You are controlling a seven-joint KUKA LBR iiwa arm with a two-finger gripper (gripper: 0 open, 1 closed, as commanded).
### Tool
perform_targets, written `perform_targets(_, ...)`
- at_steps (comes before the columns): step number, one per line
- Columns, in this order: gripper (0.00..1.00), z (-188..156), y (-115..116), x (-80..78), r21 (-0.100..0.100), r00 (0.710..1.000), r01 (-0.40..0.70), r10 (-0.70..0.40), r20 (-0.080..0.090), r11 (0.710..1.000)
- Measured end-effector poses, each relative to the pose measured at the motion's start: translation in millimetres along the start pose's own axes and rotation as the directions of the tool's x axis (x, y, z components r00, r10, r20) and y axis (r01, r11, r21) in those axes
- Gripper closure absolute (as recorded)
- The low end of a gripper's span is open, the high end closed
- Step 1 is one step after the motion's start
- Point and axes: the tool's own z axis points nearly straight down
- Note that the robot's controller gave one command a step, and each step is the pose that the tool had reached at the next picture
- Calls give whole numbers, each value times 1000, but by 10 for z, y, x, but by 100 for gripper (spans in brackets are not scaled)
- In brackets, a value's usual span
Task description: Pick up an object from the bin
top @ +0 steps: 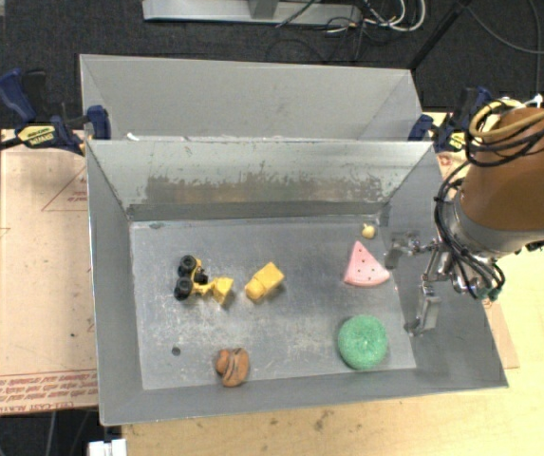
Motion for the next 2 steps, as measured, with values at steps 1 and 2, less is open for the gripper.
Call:
perform_targets(1,0,194,61,9,3,998,66,-66,8,998)
perform_targets(2,0,617,148,94,-1,990,141,-141,0,990)
